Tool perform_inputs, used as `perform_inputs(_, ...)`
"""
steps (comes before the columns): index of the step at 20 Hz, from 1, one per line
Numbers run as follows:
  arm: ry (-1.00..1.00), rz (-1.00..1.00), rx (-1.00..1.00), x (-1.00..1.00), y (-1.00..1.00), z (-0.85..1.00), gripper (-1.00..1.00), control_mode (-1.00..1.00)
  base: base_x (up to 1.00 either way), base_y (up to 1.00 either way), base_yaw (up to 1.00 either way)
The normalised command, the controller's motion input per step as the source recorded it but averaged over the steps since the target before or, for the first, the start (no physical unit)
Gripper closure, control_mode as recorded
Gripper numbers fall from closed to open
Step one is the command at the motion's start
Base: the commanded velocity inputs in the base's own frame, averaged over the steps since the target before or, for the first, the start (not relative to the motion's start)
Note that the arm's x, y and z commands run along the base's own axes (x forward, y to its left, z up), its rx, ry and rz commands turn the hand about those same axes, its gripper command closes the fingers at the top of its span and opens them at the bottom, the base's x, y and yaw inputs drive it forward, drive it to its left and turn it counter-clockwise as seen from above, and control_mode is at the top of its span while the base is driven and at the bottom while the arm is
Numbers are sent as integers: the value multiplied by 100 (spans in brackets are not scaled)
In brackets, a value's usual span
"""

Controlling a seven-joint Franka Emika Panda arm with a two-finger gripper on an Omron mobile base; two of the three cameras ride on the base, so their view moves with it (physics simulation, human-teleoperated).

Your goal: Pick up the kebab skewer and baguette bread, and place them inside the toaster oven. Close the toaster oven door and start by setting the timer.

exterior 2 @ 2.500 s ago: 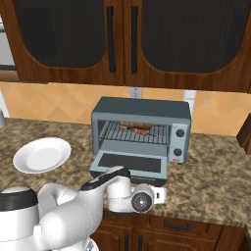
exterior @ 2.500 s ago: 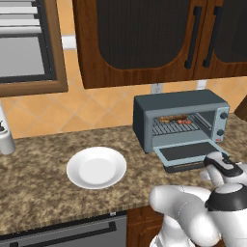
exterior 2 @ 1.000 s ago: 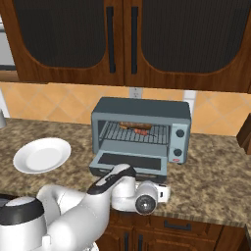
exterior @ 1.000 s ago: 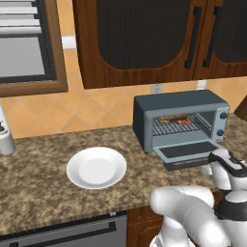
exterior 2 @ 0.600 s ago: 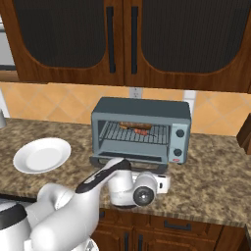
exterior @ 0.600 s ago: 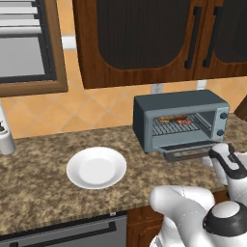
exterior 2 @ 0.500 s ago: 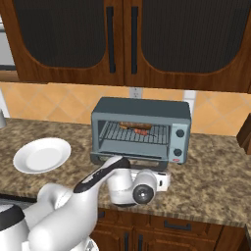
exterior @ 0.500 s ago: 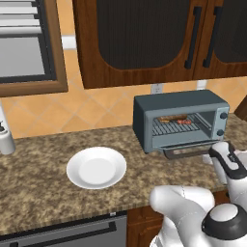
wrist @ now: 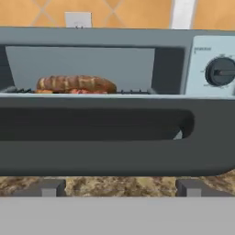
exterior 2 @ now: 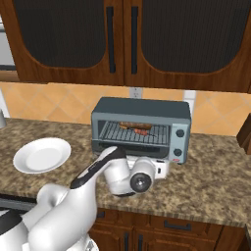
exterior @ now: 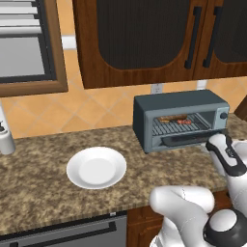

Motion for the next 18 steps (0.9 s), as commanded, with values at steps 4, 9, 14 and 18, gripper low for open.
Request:
perform_inputs(4,-2,0,0,29,11,31,-100,-100,0,0,0)
perform_inputs(9,0,0,0,32,3,18,-100,-100,0,0,0)
perform_inputs(14,0,0,0,28,1,7,-100,-100,0,0,0)
perform_inputs(18,0,0,0,17,0,6,-100,-100,0,0,0)
